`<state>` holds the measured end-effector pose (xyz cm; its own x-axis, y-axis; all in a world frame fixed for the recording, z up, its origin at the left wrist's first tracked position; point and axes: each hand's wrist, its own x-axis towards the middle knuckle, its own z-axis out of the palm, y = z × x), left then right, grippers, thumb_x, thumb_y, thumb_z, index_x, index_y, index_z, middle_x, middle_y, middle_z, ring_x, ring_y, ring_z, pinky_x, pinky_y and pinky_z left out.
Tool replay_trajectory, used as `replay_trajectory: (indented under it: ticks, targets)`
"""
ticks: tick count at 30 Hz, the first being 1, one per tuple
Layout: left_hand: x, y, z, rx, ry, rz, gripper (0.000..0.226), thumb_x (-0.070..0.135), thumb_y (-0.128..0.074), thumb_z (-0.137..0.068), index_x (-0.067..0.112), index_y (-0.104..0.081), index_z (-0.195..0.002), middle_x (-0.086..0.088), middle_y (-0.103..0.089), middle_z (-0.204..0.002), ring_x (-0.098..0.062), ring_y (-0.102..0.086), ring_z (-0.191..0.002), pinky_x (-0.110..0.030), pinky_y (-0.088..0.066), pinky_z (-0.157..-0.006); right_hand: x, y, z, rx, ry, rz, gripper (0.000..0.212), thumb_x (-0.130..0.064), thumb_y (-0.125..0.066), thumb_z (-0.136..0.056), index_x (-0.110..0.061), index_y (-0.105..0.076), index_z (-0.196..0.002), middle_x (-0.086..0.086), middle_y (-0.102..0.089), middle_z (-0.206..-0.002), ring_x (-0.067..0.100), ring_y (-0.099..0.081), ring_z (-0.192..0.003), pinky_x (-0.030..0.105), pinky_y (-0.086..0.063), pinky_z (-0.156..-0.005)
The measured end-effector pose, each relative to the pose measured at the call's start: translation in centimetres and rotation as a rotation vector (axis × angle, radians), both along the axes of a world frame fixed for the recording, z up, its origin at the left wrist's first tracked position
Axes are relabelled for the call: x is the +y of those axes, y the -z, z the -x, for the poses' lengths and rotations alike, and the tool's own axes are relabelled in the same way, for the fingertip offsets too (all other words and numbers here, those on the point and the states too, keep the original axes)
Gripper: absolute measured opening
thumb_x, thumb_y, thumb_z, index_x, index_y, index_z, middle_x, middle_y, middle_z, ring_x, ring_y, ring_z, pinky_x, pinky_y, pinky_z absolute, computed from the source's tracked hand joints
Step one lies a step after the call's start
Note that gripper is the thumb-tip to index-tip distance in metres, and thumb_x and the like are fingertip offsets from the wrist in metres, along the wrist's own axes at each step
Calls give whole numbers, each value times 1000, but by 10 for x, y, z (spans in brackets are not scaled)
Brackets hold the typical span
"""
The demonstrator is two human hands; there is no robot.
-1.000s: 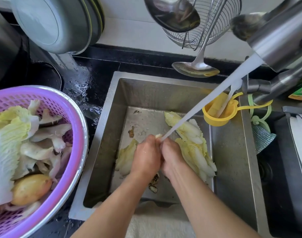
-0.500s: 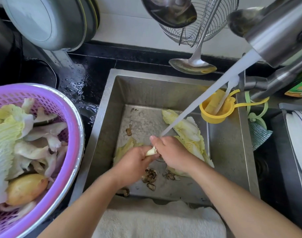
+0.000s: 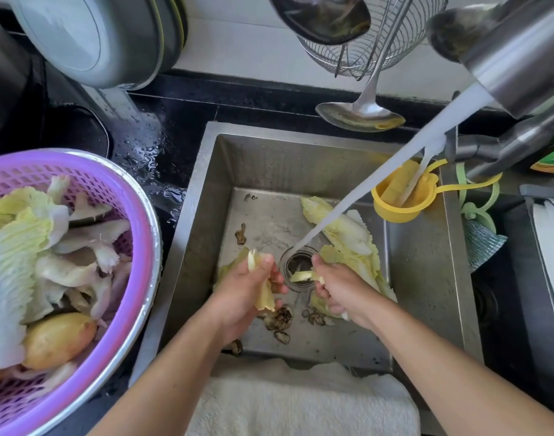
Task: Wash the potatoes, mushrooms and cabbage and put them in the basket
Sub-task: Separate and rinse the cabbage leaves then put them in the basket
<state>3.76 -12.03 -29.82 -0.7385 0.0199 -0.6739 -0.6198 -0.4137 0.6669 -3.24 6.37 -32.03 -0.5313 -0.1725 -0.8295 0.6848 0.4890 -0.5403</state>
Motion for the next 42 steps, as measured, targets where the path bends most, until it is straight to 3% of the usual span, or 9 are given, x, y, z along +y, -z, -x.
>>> replay_trajectory:
  ticks: [3, 12, 15, 18, 23, 28, 35, 38, 42]
  targets:
    - [-9, 6, -3, -43, -14, -158, 22, 24, -66, -97, 10, -56, -110, -6, -63, -82, -23, -67, -79, -35, -59, -67, 7, 3, -4, -69, 11, 94, 49, -57, -42, -105, -12, -55, -90, -3, -47, -61, 8, -27, -43, 22, -20, -40]
    - [15, 3, 3, -118, 14, -54, 15, 24, -70, -99, 10, -67, -100, 2, -54, -63, -14, -47, -58, -29, -43, -58, -15, -17, -12, 63, -73, 136, 49, -53, -33, -109, -15, -65, -114, -8, -50, -72, 5, -35, -51, 21, -30, -51]
    - [26, -8, 8, -15, 18, 119, 16, 23, -68, -101, 8, -71, -103, 6, -62, -60, -11, -48, -55, -26, -41, -52, -25, -22, -16, 177, -173, 57, 45, -54, -26, -109, -39, -65, -126, -20, -55, -82, -5, -48, -67, 19, -38, -66]
    - [31, -7, 10, 70, 48, 331, 17, 25, -60, -106, 14, -65, -94, 10, -59, -59, -10, -50, -57, -24, -44, -52, -31, -24, -17, 181, -66, 61, 54, -59, -24, -107, -34, -72, -107, -14, -68, -84, 6, -61, -80, 30, -48, -76]
    - [31, -3, 6, 190, 93, 458, 18, 16, -58, -107, 7, -59, -91, 4, -58, -66, -10, -48, -58, -26, -42, -52, -42, -25, -17, 156, 33, -38, 59, -62, -25, -106, -22, -66, -90, -5, -54, -65, 11, -50, -58, 30, -38, -57]
    - [25, -3, 1, 341, 122, 660, 20, 10, -61, -104, 1, -55, -87, 5, -56, -69, 1, -45, -58, -16, -39, -54, -41, -31, -5, -193, 184, 170, 54, -51, -42, -107, -21, -44, -62, -4, -30, -49, 9, -19, -38, 18, -12, -36]
    - [26, 4, 15, 461, 304, 1106, 20, -8, -54, -86, 9, -50, -77, 7, -51, -62, -9, -43, -54, -20, -31, -47, -57, -25, 3, -312, 502, 233, 44, -20, -44, -106, -17, -50, -62, -3, -38, -46, 7, -26, -32, 17, -18, -34]
    - [33, 4, 8, 388, 183, 1003, 17, -1, -59, -94, 10, -54, -82, 2, -59, -67, -12, -49, -58, -19, -35, -52, -61, -13, 17, 13, 553, 88, 37, -39, -40, -108, -18, -57, -82, -2, -50, -59, 14, -45, -45, 23, -32, -42]
    - [21, 0, 8, 16, -252, 327, 14, 11, -59, -105, 9, -61, -91, -3, -59, -69, -10, -48, -55, -26, -42, -51, -37, -16, 27, 58, 433, 195, 40, -53, -39, -108, -21, -47, -85, -7, -31, -51, 10, -20, -42, 24, -12, -42]
